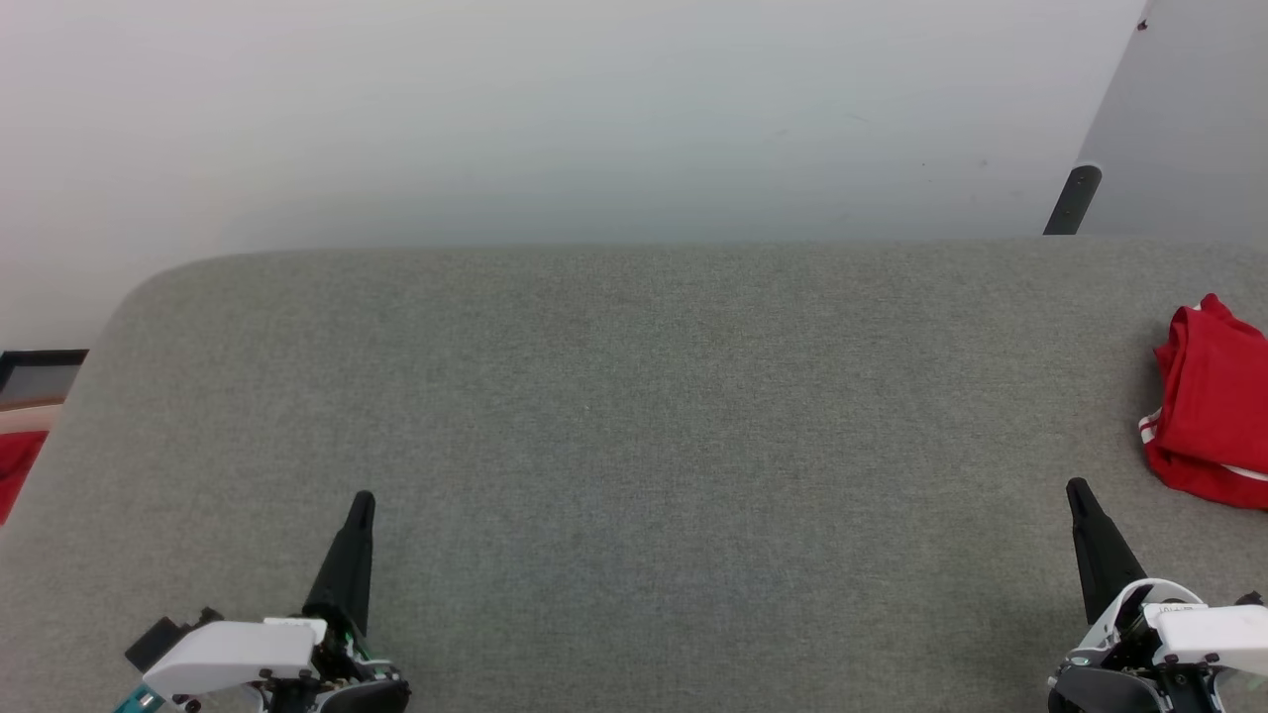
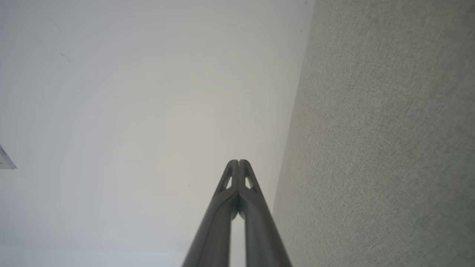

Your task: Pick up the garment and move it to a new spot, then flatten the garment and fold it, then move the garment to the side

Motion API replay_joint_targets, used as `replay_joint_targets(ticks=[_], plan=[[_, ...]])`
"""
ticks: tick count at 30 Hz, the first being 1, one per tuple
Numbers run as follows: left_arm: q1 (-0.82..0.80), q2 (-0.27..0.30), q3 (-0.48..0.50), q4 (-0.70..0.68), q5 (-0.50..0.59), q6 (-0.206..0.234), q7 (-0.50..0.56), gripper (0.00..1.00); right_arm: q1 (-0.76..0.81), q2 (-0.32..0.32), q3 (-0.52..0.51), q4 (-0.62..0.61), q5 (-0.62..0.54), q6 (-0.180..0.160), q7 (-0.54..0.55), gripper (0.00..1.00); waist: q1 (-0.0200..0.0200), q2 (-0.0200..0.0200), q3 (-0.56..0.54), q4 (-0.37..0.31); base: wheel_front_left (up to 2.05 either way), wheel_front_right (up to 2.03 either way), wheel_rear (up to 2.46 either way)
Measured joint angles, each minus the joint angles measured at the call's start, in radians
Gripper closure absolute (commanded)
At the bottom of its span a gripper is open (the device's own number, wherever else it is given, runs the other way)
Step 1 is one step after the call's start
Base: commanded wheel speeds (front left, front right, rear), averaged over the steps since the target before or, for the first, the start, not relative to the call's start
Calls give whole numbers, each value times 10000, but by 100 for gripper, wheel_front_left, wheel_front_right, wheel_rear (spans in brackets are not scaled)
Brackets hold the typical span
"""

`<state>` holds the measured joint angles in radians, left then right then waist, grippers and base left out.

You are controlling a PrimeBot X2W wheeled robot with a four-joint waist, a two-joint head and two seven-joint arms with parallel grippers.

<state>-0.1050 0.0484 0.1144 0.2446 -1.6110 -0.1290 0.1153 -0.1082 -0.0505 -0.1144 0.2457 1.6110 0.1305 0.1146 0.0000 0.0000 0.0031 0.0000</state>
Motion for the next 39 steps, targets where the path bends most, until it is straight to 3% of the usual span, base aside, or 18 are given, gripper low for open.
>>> replay_joint_targets(ticks=[39], plan=[[-1,0,0,0,0,0,0,100,0,2,0,0,0,0,0,100,0,0,0,0,0,0,0]])
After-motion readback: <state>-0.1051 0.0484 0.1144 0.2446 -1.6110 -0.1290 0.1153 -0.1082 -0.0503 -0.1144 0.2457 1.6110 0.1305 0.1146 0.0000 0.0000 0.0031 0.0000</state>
